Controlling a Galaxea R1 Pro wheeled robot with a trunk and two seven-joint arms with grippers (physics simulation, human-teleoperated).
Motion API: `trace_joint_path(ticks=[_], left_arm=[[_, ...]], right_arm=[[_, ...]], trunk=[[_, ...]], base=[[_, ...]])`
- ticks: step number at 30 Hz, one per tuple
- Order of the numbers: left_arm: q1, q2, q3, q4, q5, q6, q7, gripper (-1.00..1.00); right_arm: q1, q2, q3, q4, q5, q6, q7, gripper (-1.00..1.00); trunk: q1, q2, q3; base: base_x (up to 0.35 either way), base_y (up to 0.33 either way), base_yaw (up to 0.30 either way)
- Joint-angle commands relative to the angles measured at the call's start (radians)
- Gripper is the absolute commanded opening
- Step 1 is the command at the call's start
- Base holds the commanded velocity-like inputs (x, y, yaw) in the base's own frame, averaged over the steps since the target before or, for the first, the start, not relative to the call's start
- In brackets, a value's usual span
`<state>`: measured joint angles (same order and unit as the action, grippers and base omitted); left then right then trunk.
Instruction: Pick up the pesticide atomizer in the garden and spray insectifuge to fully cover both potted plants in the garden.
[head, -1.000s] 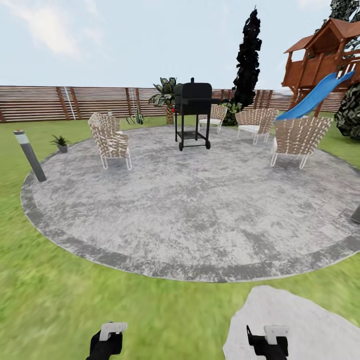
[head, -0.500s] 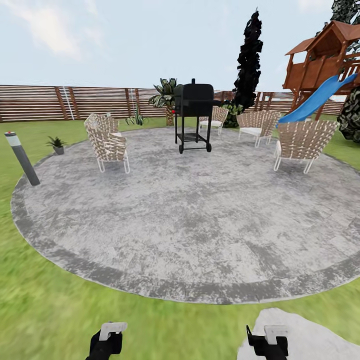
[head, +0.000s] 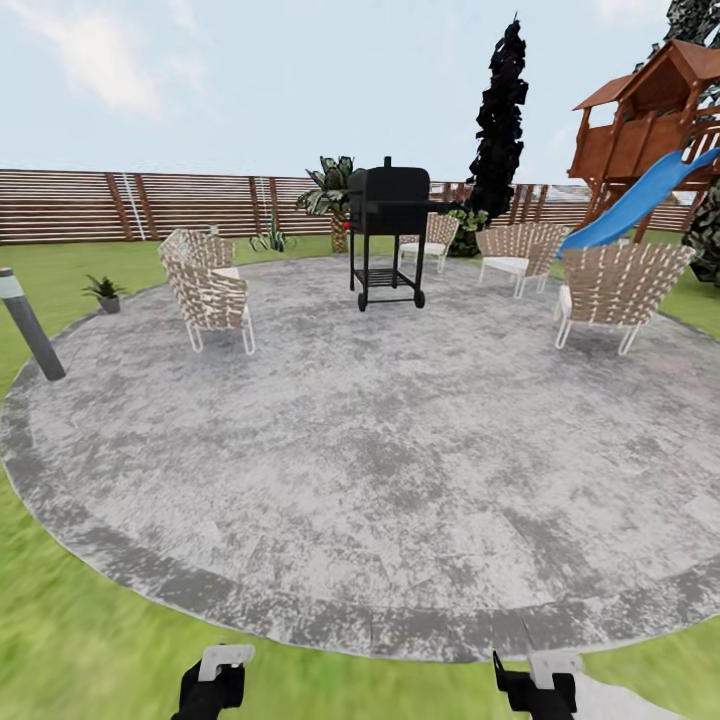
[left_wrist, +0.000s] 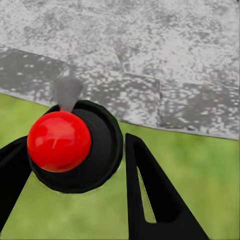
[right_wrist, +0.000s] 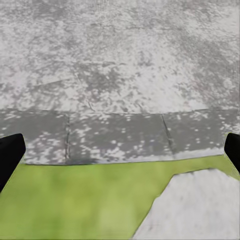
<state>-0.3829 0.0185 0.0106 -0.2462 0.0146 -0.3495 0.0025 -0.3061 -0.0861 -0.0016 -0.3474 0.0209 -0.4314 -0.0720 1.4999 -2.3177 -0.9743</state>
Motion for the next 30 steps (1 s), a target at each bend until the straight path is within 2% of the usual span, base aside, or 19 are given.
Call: trace_joint_path(ticks=[1,30], left_arm=[[-0.001,0.000,0.001,0.001,0.001,-0.003,0.001,-1.00],[0.000,0.000,0.000,0.001,0.001,-0.003,0.001,-1.00]], right_arm=[[0.000,0.000,0.000,0.001,0.002,-0.003,-0.003,1.00],[-0.001,0.000,0.000,0.001,0.004,-0.003,-0.003,1.00]], trunk=[[0.000,0.000,-0.001],[0.000,0.000,-0.001]], base=[[0.339,0.000,0.000],[0.339,0.000,0.000]])
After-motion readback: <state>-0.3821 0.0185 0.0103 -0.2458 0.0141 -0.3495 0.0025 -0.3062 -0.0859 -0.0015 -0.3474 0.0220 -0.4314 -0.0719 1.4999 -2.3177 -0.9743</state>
